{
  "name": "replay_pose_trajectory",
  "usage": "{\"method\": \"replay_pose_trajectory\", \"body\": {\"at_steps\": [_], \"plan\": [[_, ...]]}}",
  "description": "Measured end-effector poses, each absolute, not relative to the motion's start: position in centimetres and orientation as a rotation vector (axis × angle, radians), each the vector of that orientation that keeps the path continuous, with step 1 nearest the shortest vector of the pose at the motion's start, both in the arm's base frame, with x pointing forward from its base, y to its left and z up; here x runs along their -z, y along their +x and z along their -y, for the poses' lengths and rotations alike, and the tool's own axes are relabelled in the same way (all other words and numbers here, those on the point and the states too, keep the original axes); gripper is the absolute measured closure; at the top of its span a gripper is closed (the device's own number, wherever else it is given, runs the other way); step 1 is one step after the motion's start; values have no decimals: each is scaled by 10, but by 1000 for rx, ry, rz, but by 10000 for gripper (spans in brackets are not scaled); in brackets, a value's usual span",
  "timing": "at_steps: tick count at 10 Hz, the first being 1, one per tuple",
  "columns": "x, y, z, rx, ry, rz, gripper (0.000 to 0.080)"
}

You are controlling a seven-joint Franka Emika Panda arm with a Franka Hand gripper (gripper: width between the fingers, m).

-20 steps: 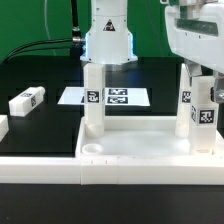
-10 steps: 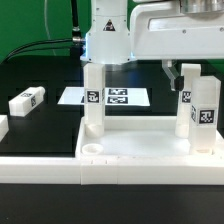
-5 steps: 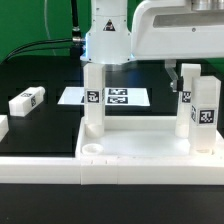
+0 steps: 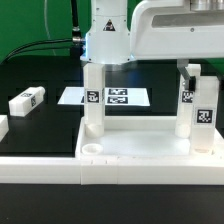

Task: Assemble desk

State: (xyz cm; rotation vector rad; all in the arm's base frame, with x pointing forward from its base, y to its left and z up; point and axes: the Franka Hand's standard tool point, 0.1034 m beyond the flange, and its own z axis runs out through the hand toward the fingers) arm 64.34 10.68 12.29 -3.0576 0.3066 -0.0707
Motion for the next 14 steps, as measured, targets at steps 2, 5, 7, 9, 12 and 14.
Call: {"method": "replay_pose_trajectory", "body": {"at_steps": [2, 5, 7, 9, 12, 14], "plan": [[-122, 644, -104, 54, -2981, -693, 514], [-121, 643, -100, 17, -2755, -1287, 512], [-120, 641, -101, -8, -2526, -1649, 512], [-121, 641, -103, -48, -2385, -1854, 512], [-120, 640, -104, -50, -2374, -1869, 462], [-120, 640, -103, -70, -2473, -1788, 177]]}}
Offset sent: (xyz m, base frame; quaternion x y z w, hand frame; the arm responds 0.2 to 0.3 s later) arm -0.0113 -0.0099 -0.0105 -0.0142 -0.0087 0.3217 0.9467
